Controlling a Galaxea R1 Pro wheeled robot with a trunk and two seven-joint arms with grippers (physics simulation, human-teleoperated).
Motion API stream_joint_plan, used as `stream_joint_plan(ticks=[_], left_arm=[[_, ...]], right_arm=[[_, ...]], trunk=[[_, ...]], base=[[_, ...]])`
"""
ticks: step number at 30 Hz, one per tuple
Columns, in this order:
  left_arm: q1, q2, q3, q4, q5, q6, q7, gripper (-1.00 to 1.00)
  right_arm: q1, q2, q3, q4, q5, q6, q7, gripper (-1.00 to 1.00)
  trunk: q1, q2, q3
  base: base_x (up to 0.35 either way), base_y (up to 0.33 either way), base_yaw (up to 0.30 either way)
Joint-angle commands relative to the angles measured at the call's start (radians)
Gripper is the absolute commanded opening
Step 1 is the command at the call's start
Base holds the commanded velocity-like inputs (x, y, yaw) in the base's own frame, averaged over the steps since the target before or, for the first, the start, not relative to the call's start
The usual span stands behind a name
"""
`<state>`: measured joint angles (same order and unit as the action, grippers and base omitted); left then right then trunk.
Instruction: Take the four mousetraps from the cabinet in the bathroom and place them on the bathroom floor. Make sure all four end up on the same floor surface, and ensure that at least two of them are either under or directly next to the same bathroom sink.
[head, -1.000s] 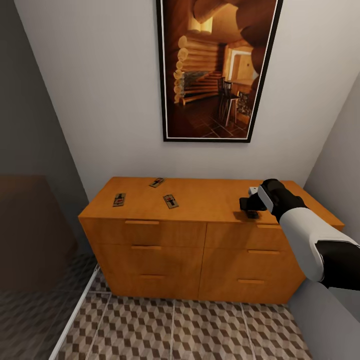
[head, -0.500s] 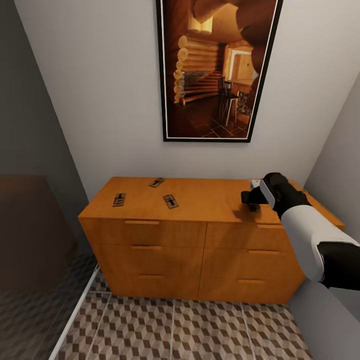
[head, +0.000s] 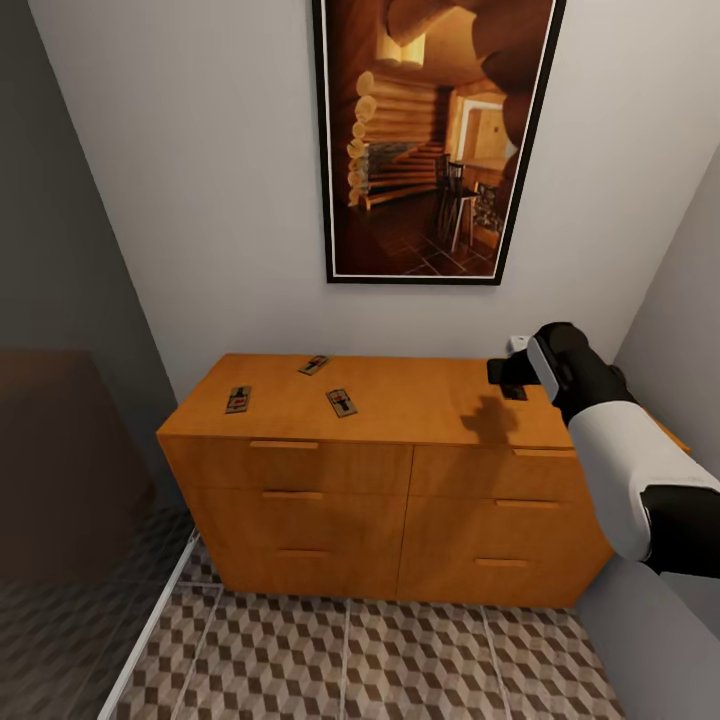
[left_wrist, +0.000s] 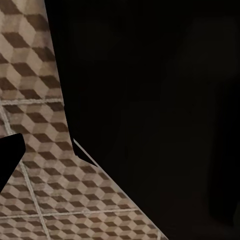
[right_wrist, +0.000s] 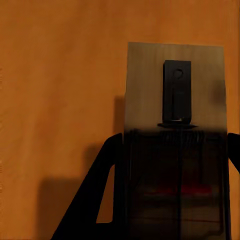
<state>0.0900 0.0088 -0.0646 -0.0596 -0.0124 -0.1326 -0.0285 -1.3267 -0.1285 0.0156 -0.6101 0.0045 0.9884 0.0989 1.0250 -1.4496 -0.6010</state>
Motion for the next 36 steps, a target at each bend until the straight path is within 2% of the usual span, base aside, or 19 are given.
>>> stream_joint_plan(ticks=[1,17,23,36], left_arm=[[0.001,0.0,-0.006,-0.002,-0.001,-0.002,-0.001,1.0],[0.001,0.0,-0.006,-0.002,-0.001,-0.002,-0.001,1.0],[0.001,0.0,-0.006,-0.002,-0.001,-0.001,-0.001,1.0],[0.001,0.0,-0.006,-0.002,0.0,-0.001,-0.001,1.0]], right_arm=[[-0.003,-0.001,0.001,-0.002,0.0,0.004,0.005,-1.0],[-0.079,0.001,0.001,-0.003,-0.001,0.008,0.005,-1.0],[-0.135,0.004,0.001,0.003,-0.001,0.009,0.005,-1.0],[-0.152,0.007,0.004,0.014,-0.001,0.009,0.005,-1.0]], trunk=[[0.0,0.0,-0.001],[0.0,0.0,-0.001],[0.0,0.0,-0.001],[0.0,0.0,-0.001]], base=[[0.0,0.0,0.0],[0.0,0.0,0.0],[-0.025,0.0,0.0],[-0.282,0.0,0.0]])
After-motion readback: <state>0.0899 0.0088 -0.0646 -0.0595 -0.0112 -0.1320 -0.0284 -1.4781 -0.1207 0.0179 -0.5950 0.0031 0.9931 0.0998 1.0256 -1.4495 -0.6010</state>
